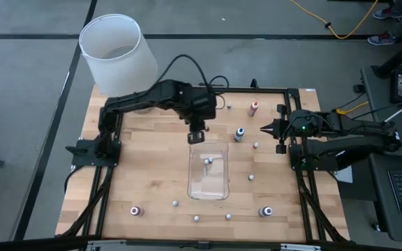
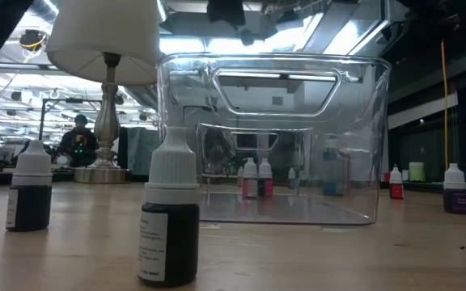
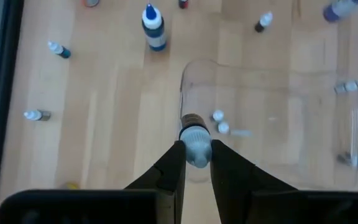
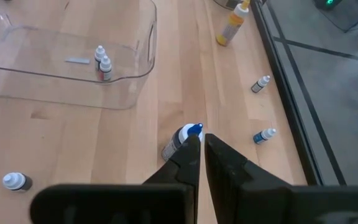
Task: Pick & Place food coloring
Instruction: Put the top small brown food coloring bottle into the transparent container
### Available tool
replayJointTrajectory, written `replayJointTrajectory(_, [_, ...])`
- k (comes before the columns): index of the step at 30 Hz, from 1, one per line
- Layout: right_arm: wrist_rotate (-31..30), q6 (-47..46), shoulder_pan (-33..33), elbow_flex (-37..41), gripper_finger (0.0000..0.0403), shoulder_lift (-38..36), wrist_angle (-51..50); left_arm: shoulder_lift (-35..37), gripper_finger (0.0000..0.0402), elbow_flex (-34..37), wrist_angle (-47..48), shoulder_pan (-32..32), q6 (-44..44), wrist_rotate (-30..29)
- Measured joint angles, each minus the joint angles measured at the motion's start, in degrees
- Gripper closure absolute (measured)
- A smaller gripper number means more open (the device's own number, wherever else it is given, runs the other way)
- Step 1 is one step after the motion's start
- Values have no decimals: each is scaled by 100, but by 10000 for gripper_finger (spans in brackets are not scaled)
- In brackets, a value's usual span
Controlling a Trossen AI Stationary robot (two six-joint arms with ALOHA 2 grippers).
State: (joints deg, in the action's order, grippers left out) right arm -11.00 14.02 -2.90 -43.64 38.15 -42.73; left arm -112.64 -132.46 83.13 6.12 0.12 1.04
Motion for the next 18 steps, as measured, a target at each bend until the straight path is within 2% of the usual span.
replayJointTrajectory(6, [14,0,0,0,375,-2,0,417,343,-2,296,-467,301,13])
replayJointTrajectory(12, [54,-314,0,0,375,-2,3,451,343,65,139,-1034,967,36])
replayJointTrajectory(18, [54,-838,0,0,375,-4,-2,434,343,1165,-846,-1165,1617,758])
